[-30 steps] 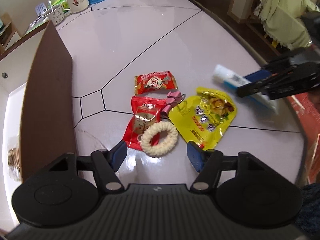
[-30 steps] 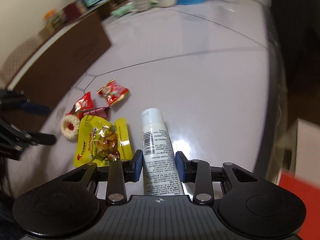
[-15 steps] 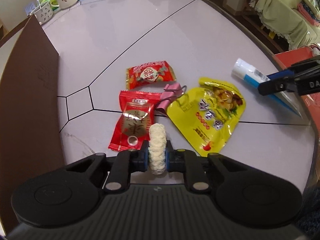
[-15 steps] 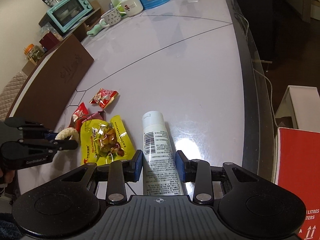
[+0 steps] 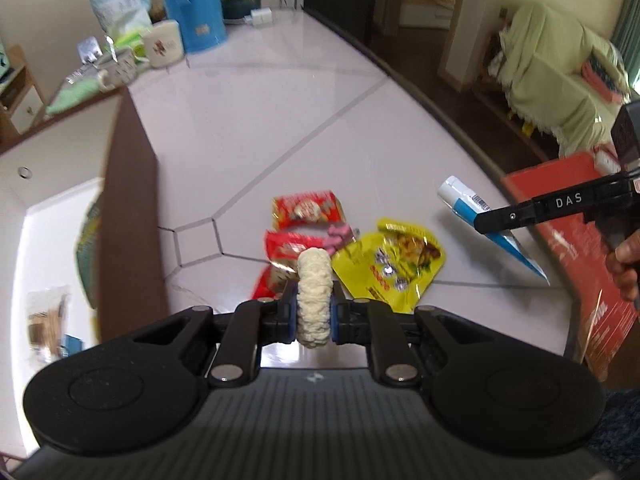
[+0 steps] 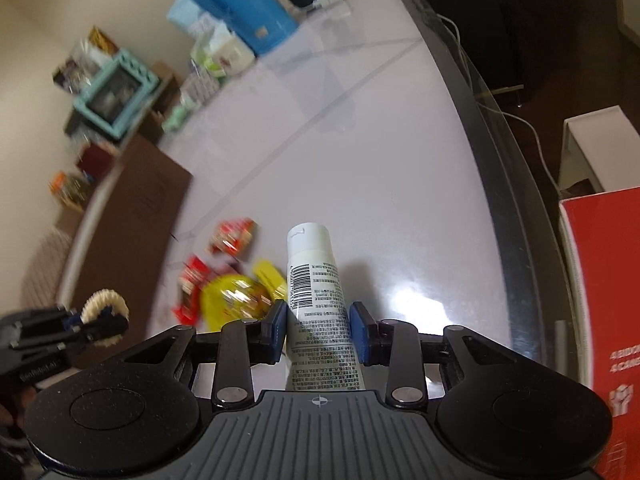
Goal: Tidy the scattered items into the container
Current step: 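Carry the cracker into the box and open the left tool while right carries tube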
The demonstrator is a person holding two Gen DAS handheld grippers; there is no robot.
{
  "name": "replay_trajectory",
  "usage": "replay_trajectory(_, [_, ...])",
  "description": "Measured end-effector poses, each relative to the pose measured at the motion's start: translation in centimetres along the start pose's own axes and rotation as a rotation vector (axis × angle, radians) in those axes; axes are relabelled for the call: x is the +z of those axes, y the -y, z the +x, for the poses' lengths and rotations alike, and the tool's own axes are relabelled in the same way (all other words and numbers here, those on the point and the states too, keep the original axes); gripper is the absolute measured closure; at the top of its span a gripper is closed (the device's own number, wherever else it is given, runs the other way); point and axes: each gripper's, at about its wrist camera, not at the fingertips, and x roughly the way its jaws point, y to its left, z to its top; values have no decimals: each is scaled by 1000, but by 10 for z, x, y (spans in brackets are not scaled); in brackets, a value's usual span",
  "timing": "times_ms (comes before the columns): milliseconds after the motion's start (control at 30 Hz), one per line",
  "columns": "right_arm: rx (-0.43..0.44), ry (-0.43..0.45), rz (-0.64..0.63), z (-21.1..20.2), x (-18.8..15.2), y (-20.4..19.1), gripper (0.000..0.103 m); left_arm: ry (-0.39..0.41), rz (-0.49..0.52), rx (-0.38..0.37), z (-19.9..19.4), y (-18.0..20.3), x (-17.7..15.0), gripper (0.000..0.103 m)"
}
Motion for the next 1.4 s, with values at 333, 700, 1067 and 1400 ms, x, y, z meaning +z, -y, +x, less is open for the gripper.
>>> replay_trajectory(333, [181, 129, -28, -23, 23, -68, 70, 132, -67, 74, -60, -41, 8, 91])
replay_trajectory(700, [362, 135, -40, 12, 32, -163, 70, 186, -136, 188, -109, -111, -7, 91])
replay_trajectory(1067, [426, 126, -29, 60, 29, -241, 70, 194, -139, 212, -124, -170, -19, 91])
replay_trajectory(1400, [406, 127, 2, 96, 20, -279, 70, 166, -120, 185, -103, -220, -18, 91])
